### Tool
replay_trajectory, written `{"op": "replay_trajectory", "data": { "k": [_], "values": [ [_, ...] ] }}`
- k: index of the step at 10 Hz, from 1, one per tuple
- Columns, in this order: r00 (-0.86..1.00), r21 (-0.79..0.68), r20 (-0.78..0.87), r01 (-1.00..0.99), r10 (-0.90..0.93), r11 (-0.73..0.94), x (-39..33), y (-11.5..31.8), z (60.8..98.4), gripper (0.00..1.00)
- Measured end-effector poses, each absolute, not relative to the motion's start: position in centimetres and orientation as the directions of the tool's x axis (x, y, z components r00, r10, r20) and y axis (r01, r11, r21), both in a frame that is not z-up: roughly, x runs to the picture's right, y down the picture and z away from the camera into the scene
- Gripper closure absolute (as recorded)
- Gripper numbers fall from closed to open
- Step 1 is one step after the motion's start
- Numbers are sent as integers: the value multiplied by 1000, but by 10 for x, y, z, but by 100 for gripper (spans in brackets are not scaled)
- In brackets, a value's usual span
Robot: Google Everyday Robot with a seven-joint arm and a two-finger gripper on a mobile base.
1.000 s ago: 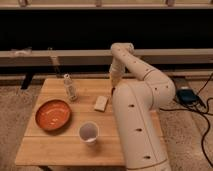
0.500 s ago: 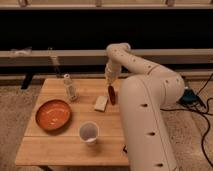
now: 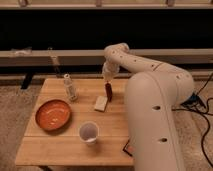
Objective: Drag the pepper across the table
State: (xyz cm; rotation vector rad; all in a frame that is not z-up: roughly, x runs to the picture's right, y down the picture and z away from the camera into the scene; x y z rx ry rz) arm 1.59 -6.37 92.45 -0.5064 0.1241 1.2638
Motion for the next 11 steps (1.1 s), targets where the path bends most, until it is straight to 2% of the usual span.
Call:
{"op": "replay_trajectory", "data": {
  "k": [1,2,6,11],
  "values": [
    [315,-300,-338,-929,887,216,14,-69,921,24],
    [322,-306,-317,-925,892,225,10,-72,917,20],
    [347,-329,-254,-909,903,257,-5,-81,907,20],
    [347,-329,-255,-909,903,256,-5,-81,907,20]
  ]
}}
